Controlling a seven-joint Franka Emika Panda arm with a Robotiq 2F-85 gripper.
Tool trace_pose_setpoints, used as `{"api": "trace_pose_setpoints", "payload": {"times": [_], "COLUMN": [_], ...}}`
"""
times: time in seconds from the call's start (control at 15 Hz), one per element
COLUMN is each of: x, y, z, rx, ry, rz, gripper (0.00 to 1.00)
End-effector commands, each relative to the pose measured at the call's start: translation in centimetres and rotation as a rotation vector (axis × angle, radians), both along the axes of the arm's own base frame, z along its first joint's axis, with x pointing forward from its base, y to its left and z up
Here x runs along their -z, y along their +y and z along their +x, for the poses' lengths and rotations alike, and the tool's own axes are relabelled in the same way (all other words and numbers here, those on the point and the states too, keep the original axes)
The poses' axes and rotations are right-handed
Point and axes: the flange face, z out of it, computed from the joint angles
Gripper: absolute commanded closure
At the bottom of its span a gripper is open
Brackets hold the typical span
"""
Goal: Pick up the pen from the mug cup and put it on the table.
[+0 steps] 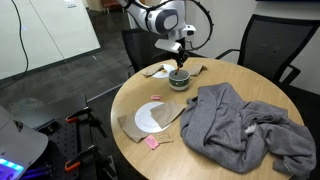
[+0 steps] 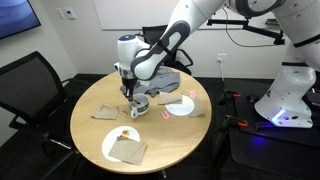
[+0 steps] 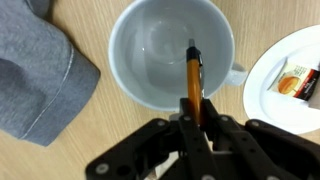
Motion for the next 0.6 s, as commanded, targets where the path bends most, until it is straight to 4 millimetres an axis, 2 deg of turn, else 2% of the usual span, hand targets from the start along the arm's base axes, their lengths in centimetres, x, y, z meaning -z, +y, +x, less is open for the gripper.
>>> {"api": "trace_pose_setpoints", "payload": {"times": [0.0, 0.33, 0.53], "x": [-5.3, -9.8, -11.0], "y": [0.4, 0.6, 0.9], "z": [-2.9, -6.7, -9.5], "rx": [-0.009, -0.090, -0.133], "ry": [-0.032, -0.015, 0.042], "rz": [-0.045, -0.103, -0.104], "gripper": [0.96, 0.96, 0.96]}}
